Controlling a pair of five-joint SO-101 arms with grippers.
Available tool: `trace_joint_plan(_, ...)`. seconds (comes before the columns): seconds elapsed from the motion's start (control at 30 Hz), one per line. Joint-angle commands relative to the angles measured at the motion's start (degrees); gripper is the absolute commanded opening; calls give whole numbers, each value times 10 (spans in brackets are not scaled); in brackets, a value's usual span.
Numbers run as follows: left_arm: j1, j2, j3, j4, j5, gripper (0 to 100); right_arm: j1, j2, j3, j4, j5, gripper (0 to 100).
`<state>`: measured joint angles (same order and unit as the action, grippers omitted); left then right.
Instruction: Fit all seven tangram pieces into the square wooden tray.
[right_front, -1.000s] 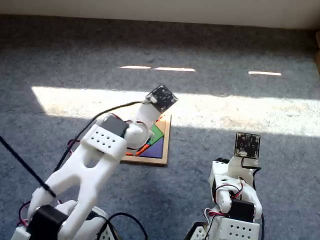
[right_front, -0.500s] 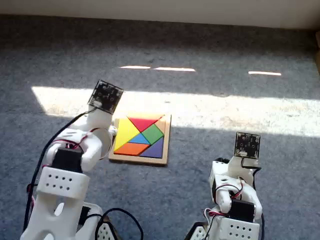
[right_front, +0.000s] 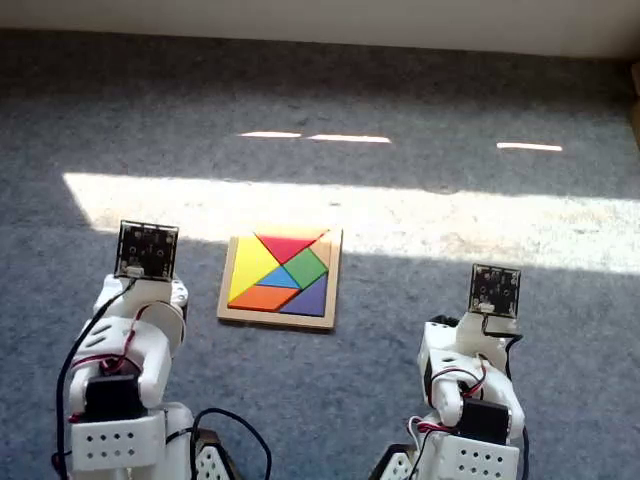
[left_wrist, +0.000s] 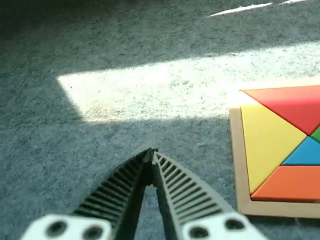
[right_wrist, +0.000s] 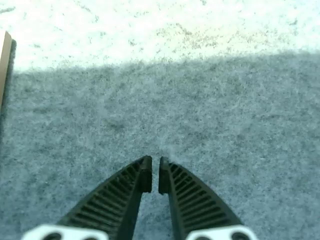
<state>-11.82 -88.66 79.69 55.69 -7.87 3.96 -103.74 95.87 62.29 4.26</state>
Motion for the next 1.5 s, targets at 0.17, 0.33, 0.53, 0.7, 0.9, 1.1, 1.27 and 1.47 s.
trace_joint_plan(0.17, -16, -169, 124, -5, 4, 5, 3, -5, 80, -21, -2, 41)
trace_joint_plan(0.33, -14, -155, 137, -5, 4, 5, 3, -5, 80, -21, -2, 41)
trace_joint_plan(0.53, -7, -153, 175, 3, 2, 5, 6, 0, 80, -15, 0, 41)
trace_joint_plan(0.7, -4, -153, 175, 72, 4, 5, 7, 0, 80, 11, 1, 41)
trace_joint_plan(0.9, -7, -153, 175, 135, 2, 5, 7, -5, 80, 88, 1, 41)
trace_joint_plan(1.1, -7, -153, 175, 210, 2, 5, 6, -5, 80, 88, 2, 41)
trace_joint_plan(1.27, -7, -153, 175, 210, 2, 5, 6, -5, 80, 88, 2, 41)
trace_joint_plan(1.47, -7, -153, 175, 210, 2, 5, 6, -5, 80, 88, 2, 41)
